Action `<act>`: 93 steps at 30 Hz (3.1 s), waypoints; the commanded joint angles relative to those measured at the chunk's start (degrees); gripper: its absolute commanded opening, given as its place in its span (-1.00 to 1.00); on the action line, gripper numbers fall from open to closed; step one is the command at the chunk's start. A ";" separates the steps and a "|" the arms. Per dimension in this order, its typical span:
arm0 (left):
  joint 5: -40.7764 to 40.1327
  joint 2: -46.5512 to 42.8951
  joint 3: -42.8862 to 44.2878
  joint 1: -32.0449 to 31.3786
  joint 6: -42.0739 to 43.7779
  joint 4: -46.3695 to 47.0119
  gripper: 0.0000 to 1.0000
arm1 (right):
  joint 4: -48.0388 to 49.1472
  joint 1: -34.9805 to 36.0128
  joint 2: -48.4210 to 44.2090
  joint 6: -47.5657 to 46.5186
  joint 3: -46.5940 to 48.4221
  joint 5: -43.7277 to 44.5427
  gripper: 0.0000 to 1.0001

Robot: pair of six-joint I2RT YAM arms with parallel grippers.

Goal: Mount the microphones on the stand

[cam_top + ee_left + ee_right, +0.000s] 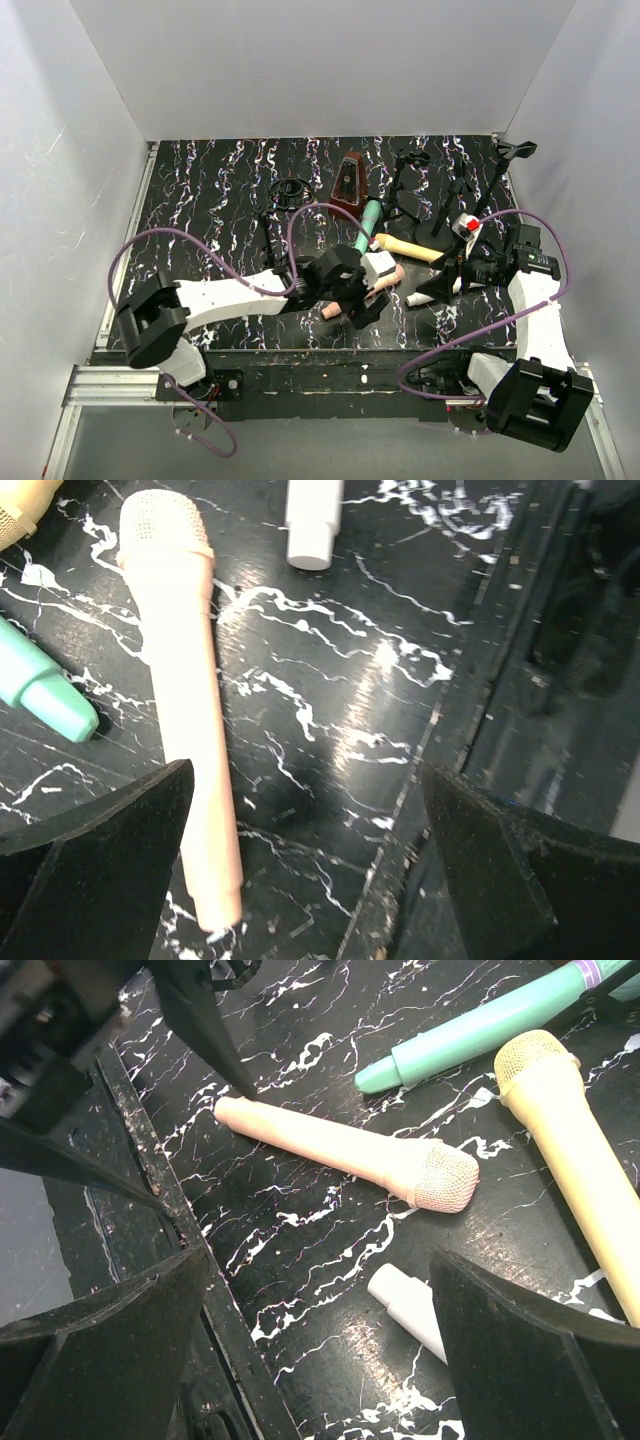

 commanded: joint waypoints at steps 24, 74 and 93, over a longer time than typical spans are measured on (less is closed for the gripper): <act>-12.80 30.91 36.42 2.20 -0.05 -23.50 0.71 | 1.36 -0.29 -2.67 1.54 -0.07 -0.15 0.94; -2.15 -16.37 36.25 17.93 -3.58 -5.59 -1.00 | 1.89 -0.90 -6.71 1.10 -0.33 -1.12 0.95; 1.17 -9.95 35.82 33.57 -4.44 10.60 -1.00 | 1.89 -0.90 -5.66 1.10 -0.33 -0.68 0.95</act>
